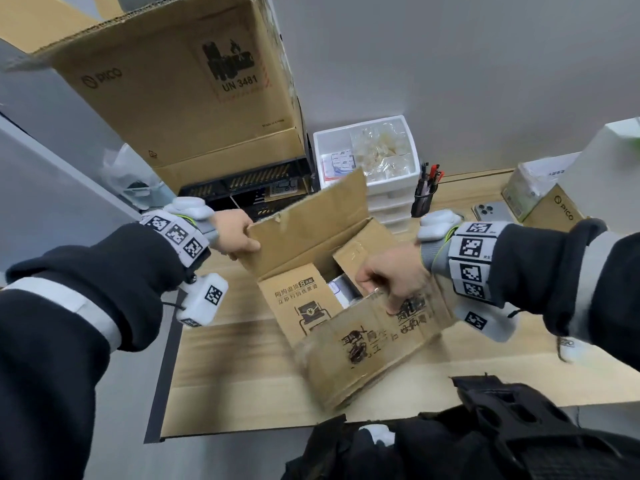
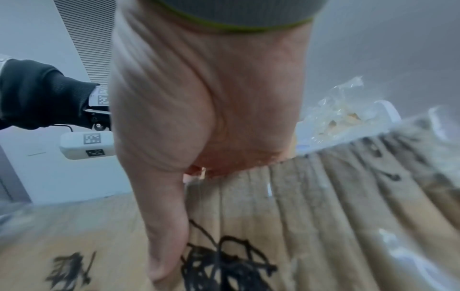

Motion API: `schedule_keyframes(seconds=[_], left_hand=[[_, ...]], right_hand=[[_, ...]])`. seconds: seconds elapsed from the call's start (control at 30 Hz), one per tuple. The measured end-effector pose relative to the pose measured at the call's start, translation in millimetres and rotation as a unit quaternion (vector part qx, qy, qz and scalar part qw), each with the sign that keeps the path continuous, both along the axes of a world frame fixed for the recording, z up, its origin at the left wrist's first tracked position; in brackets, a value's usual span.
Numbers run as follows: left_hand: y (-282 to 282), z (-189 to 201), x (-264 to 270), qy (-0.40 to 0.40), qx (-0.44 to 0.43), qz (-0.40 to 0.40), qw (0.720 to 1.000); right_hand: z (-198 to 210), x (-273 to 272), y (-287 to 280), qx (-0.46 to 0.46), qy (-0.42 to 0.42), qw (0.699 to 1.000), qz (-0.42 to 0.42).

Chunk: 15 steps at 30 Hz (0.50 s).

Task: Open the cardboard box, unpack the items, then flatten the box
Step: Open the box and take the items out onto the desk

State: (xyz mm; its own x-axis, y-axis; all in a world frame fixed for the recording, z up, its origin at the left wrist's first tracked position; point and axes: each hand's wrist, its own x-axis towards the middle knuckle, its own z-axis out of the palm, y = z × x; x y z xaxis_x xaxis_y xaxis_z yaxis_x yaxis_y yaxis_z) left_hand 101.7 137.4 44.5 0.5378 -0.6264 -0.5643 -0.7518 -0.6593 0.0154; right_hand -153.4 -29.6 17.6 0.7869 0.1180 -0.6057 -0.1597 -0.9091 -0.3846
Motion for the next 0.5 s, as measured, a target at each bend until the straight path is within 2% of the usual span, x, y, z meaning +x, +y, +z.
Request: schedule_keyframes(seconds=[0.13,0.27,0.33,0.4,0.43,0.5], left_hand=[[10.2,5.7,10.5,0.052,0.108,0.047,0.992],[24.2,-3.2,14.4,0.116,0.192,0.125,0.967],[29.7,-8.8,16.8,0.077,0.241,0.088,0.964],[32.9,-15.3,12.0,-0.032,0.266,0.013,0.963],[32.6,-18.5,9.1,-0.091,0.249,-0.017,0.964],[26.1,-24.4,4.6,-0.139,0.190,-0.041,0.971]], right_hand=[[17.3,2.0,-26.3,-0.042,0.035,0.998,0.012],[32.2,0.8,-49.9,-0.086,0.070,0.994,0.022],[34.9,-2.3,-57.5,-0.111,0.102,0.988,0.022],[36.4,-7.7,-60.9,-0.136,0.146,0.979,0.033],[37.0,-10.7,-61.4,-0.143,0.166,0.975,0.036],[36.4,-15.7,-64.8,-0.142,0.228,0.962,0.041]])
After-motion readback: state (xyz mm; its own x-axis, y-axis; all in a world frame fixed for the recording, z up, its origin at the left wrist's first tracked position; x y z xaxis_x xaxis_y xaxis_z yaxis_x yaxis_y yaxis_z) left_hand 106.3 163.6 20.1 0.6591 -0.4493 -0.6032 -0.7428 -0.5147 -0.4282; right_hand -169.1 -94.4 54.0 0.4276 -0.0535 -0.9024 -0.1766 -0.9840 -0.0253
